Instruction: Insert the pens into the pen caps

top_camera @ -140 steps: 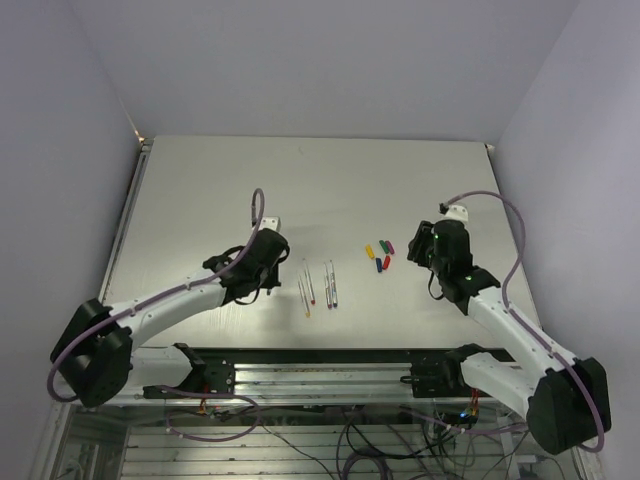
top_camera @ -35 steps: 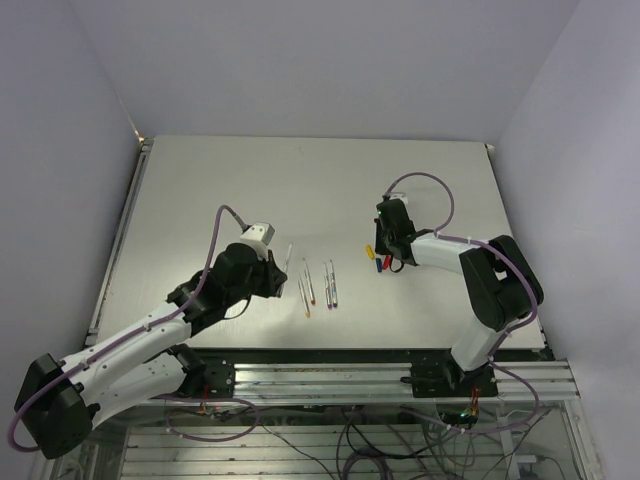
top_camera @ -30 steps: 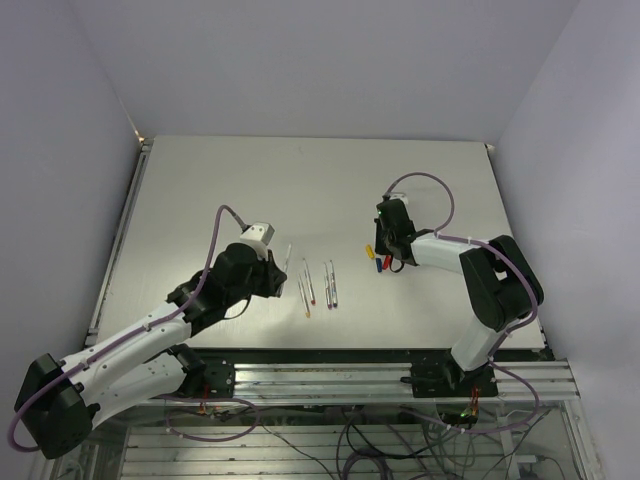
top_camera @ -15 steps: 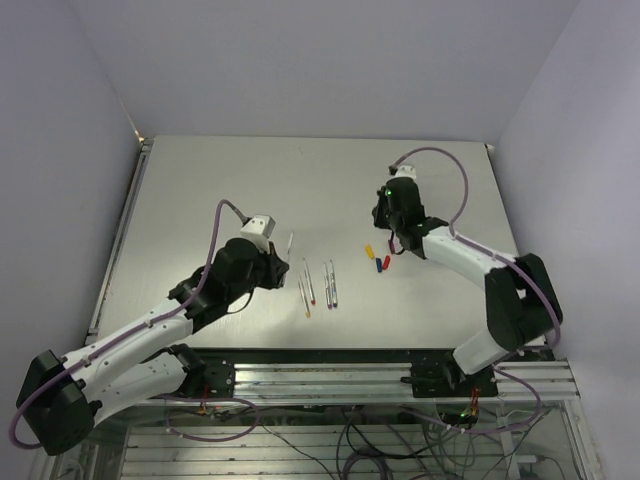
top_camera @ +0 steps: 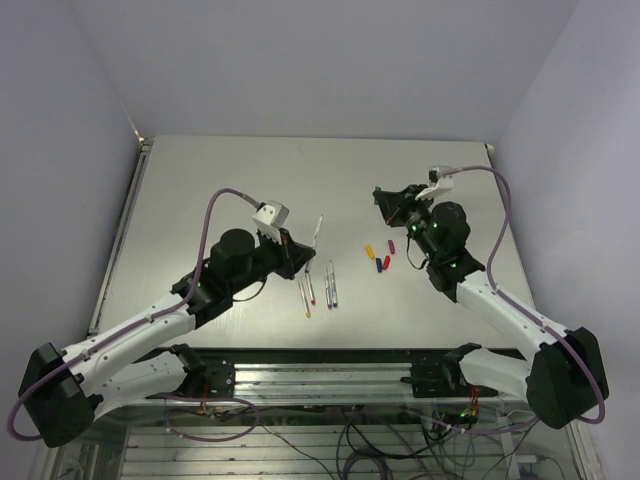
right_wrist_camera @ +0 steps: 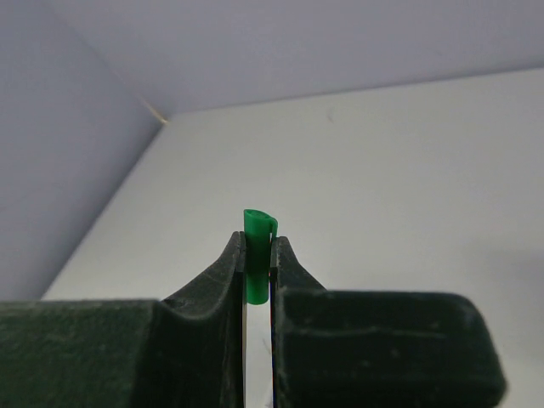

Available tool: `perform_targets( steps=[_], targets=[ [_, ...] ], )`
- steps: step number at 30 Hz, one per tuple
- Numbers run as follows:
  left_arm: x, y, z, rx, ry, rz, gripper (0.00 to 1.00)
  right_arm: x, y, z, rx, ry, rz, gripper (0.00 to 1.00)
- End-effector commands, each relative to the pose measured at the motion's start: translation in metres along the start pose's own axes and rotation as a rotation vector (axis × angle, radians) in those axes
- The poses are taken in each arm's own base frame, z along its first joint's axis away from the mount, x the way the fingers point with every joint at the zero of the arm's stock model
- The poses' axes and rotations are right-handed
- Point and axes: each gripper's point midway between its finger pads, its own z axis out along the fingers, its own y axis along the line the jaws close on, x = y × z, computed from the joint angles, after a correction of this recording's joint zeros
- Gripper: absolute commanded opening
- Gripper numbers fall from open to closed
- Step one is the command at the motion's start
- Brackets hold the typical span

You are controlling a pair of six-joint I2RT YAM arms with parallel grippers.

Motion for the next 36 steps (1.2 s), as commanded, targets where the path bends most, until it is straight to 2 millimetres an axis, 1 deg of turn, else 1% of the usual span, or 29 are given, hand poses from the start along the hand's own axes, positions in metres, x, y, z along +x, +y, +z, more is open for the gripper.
perform_targets(
  steps=[1,4,7,10,13,16,21,24,28,31,36],
  targets=[
    [-0.026,-0.048,0.001,0.218,-0.084,-0.034,0.07,-0.040,0.051,-0.020,-0.255,-0.163,0.069,0.00],
    [-0.029,-0.064,0.001,0.316,-0.121,-0.106,0.07,-0.058,0.070,-0.033,-0.356,-0.225,0.083,0.00],
    [-0.031,-0.074,0.002,0.369,-0.131,-0.154,0.07,-0.071,0.084,-0.043,-0.423,-0.268,0.091,0.00],
    [-0.032,-0.076,0.003,0.373,-0.133,-0.161,0.07,-0.080,0.093,-0.050,-0.461,-0.294,0.109,0.00],
    [-0.032,-0.073,0.006,0.342,-0.121,-0.148,0.07,-0.084,0.103,-0.054,-0.501,-0.314,0.118,0.00],
    [-0.032,-0.071,0.009,0.307,-0.113,-0.129,0.07,-0.082,0.109,-0.053,-0.515,-0.307,0.115,0.00],
    [-0.034,-0.074,0.010,0.290,-0.116,-0.112,0.07,-0.066,0.135,-0.055,-0.575,-0.274,0.095,0.00],
    [-0.036,-0.076,0.009,0.293,-0.127,-0.111,0.07,-0.060,0.144,-0.056,-0.588,-0.261,0.089,0.00],
    [-0.037,-0.076,0.009,0.293,-0.139,-0.112,0.07,-0.054,0.147,-0.057,-0.595,-0.250,0.099,0.00],
    [-0.038,-0.075,0.008,0.288,-0.147,-0.111,0.07,-0.053,0.147,-0.057,-0.591,-0.248,0.101,0.00],
    [-0.040,-0.072,0.007,0.279,-0.161,-0.097,0.07,-0.050,0.144,-0.057,-0.578,-0.243,0.110,0.00]
  ],
)
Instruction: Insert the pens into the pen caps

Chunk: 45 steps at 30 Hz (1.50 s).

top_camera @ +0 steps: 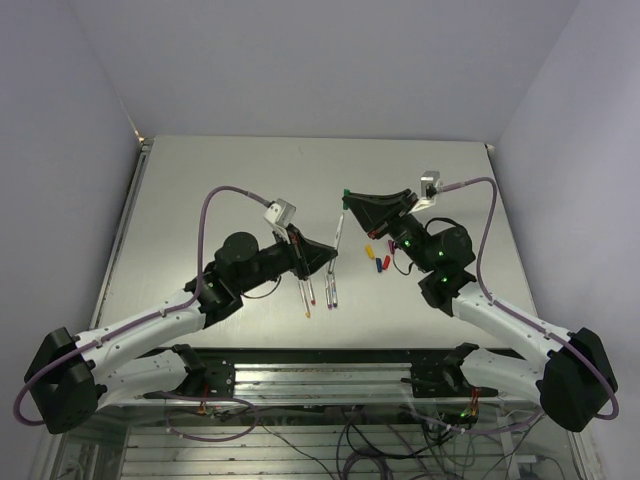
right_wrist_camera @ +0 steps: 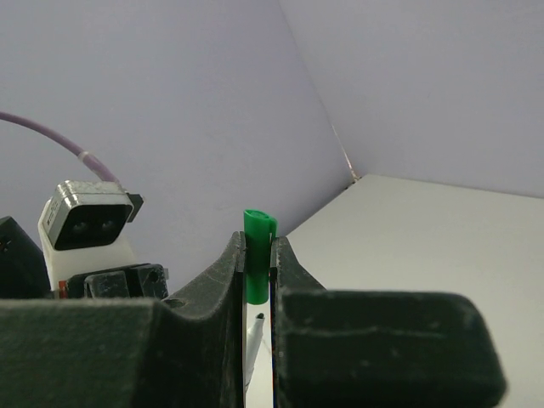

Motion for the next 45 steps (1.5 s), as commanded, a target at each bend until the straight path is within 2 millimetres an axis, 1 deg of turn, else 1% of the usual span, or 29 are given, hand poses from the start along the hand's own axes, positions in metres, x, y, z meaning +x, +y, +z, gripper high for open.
perform_targets(
  steps=[1,8,20,23,28,37,42,45],
  targets=[
    [-0.020,-0.010,0.000,0.022,-0.067,0.037,0.07,-0.007,0.005,0.000,-0.011,-0.038,-0.009,0.00],
    [-0.015,-0.009,0.002,0.032,-0.064,0.027,0.07,0.001,0.001,-0.001,0.000,-0.048,0.027,0.00],
    [-0.018,-0.005,-0.001,0.021,-0.101,0.024,0.07,0.009,0.004,-0.004,-0.004,-0.030,0.055,0.00],
    [-0.021,-0.005,-0.003,0.021,-0.123,0.021,0.07,0.013,0.005,-0.005,-0.004,-0.019,0.067,0.00],
    [-0.028,-0.007,-0.004,0.027,-0.163,0.030,0.07,0.028,0.003,-0.007,0.001,0.022,0.098,0.00],
    [-0.044,-0.010,-0.006,0.047,-0.253,0.033,0.07,0.064,0.010,-0.013,-0.028,0.116,0.181,0.00],
    [-0.055,-0.007,-0.010,0.025,-0.317,0.044,0.07,0.081,0.014,-0.016,-0.045,0.182,0.213,0.00],
    [-0.062,-0.004,-0.012,-0.002,-0.340,0.060,0.07,0.092,0.012,-0.018,-0.031,0.225,0.215,0.00]
  ],
)
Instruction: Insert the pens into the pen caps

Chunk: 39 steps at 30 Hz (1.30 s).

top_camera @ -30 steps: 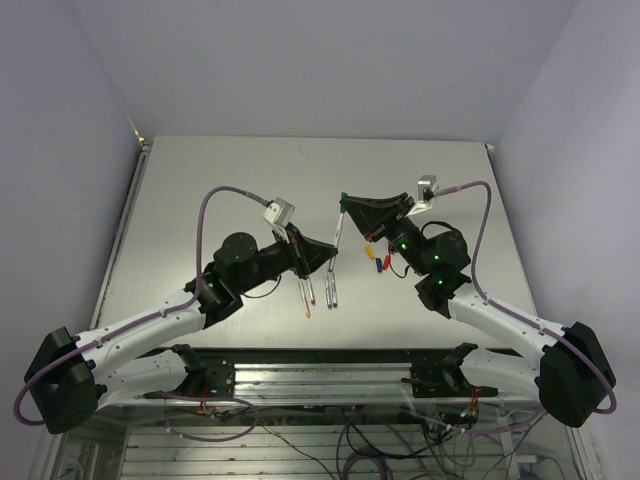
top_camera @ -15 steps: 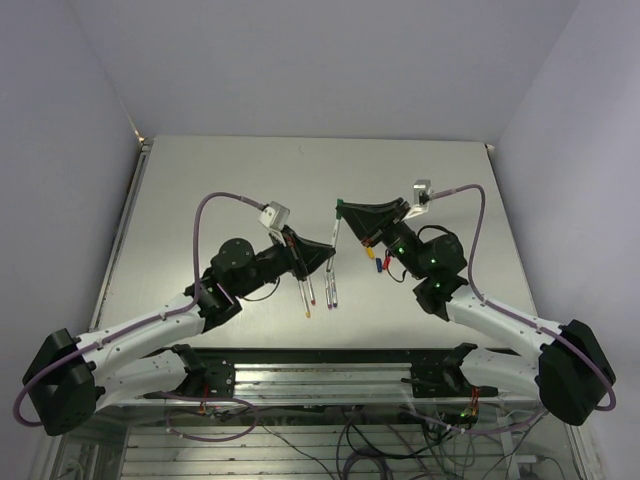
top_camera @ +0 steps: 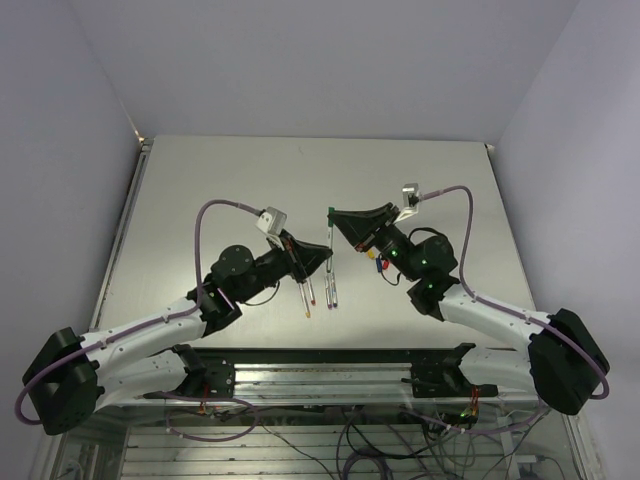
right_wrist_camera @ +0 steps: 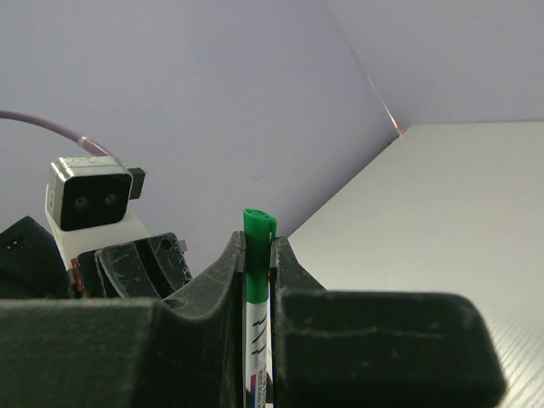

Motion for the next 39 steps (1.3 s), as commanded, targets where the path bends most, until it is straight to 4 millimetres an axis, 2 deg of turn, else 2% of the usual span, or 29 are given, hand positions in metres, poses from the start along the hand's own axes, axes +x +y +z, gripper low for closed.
perform_targets(
  steps=[1,14,20,23,27,28,30,33,36,39],
  targets=[
    [-0.062,-0.018,-0.001,0.024,-0.228,0.042,0.07,0.045,-0.004,-0.010,0.008,0.169,0.033,0.00],
    [-0.103,-0.013,-0.008,-0.061,-0.365,0.088,0.07,0.099,-0.034,-0.030,0.206,0.380,-0.098,0.00],
    [-0.114,-0.007,-0.013,-0.107,-0.399,0.112,0.07,0.121,-0.034,-0.036,0.228,0.445,-0.107,0.00],
    [-0.111,-0.007,-0.011,-0.105,-0.379,0.115,0.07,0.121,-0.031,-0.031,0.219,0.436,-0.112,0.00],
    [-0.095,0.001,-0.008,-0.130,-0.322,0.116,0.07,0.105,-0.030,-0.012,0.232,0.389,-0.150,0.00],
    [-0.089,0.005,-0.008,-0.142,-0.303,0.113,0.07,0.099,-0.029,-0.006,0.236,0.374,-0.163,0.03],
    [-0.077,0.012,-0.009,-0.158,-0.266,0.111,0.07,0.086,-0.025,0.009,0.234,0.335,-0.193,0.17],
    [-0.056,0.024,-0.011,-0.191,-0.203,0.105,0.07,0.059,-0.019,0.033,0.233,0.264,-0.254,0.32],
    [-0.033,0.040,-0.016,-0.234,-0.136,0.094,0.07,0.023,-0.007,0.052,0.240,0.171,-0.303,0.50],
    [-0.011,0.057,-0.023,-0.293,-0.082,0.076,0.07,-0.020,0.009,0.055,0.243,0.048,-0.329,0.58]
  ],
)
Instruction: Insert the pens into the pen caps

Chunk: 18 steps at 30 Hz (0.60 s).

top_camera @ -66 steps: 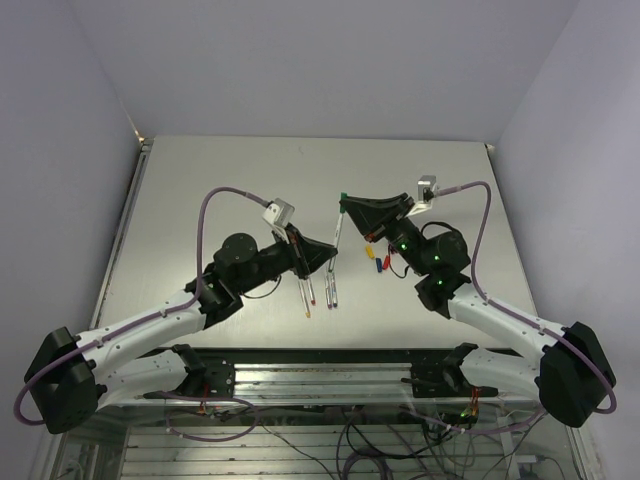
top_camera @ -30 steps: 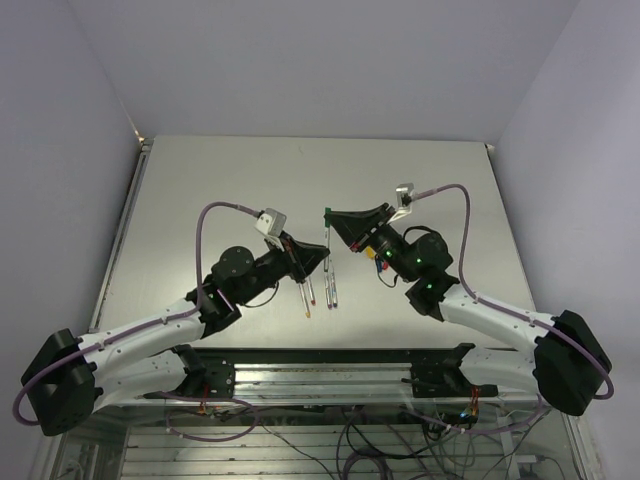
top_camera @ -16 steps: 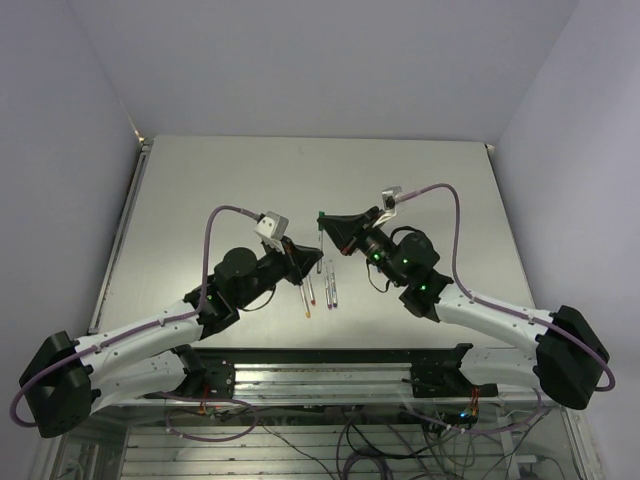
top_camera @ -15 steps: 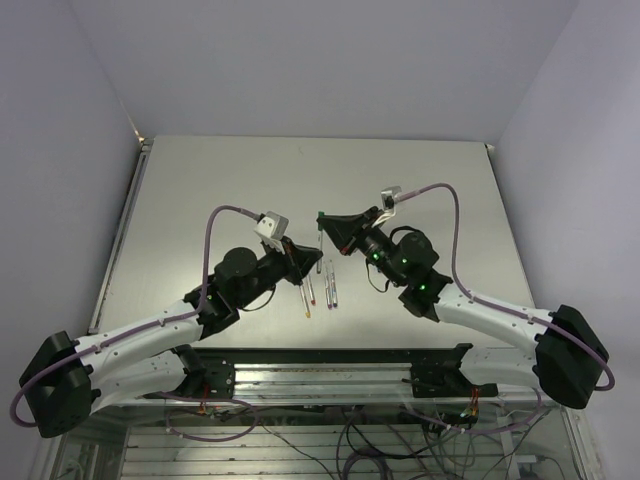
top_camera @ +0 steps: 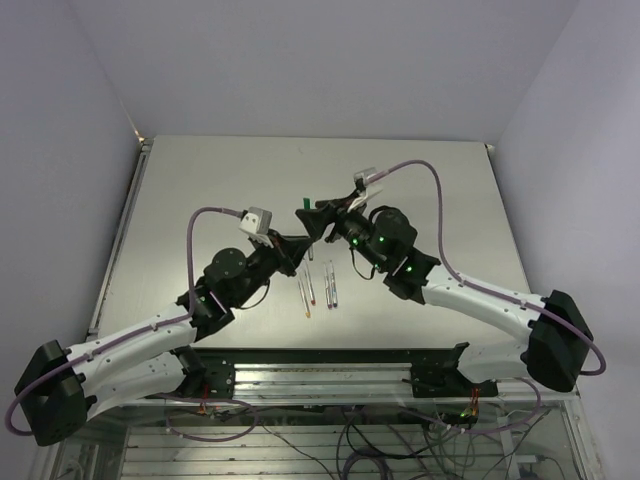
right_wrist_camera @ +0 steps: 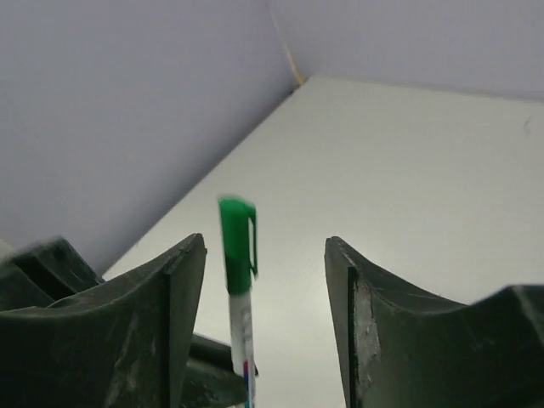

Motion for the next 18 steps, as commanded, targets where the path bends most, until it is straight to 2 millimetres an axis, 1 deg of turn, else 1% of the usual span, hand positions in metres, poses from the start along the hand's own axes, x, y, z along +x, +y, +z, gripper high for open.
perform_targets(
  steps=[1,2,4,7,9,10,11,12,13,16,18],
  targets=[
    [0.020,0.024,-0.006,-0.092,0.033,-0.017,0.07,-0.074,0.005,-0.010,0.046,-0.190,-0.053,0.60],
    [0.024,0.030,-0.007,-0.116,0.043,-0.016,0.07,-0.085,0.004,-0.016,0.058,-0.220,-0.055,0.62],
    [0.033,0.041,-0.009,-0.163,0.068,-0.008,0.07,-0.097,0.000,-0.025,0.091,-0.246,-0.068,0.67],
    [0.038,0.056,-0.009,-0.239,0.082,0.013,0.07,-0.103,-0.010,-0.038,0.140,-0.255,-0.089,0.76],
    [0.040,0.066,-0.008,-0.289,0.089,0.031,0.07,-0.104,-0.020,-0.049,0.188,-0.270,-0.078,0.82],
    [0.041,0.072,-0.006,-0.314,0.095,0.037,0.07,-0.105,-0.027,-0.055,0.224,-0.281,-0.061,0.85],
    [0.041,0.079,-0.005,-0.340,0.101,0.042,0.07,-0.108,-0.041,-0.062,0.304,-0.305,-0.010,0.92],
    [0.041,0.086,-0.003,-0.362,0.109,0.043,0.07,-0.105,-0.053,-0.067,0.365,-0.293,0.005,0.98],
    [0.043,0.094,-0.002,-0.381,0.125,0.036,0.07,-0.104,-0.061,-0.071,0.407,-0.279,-0.005,1.00],
    [0.045,0.125,0.002,-0.446,0.163,-0.006,0.07,-0.101,-0.078,-0.079,0.474,-0.251,-0.036,0.99],
    [0.050,0.146,0.004,-0.496,0.203,-0.013,0.07,-0.097,-0.091,-0.083,0.521,-0.226,-0.041,0.93]
  ],
)
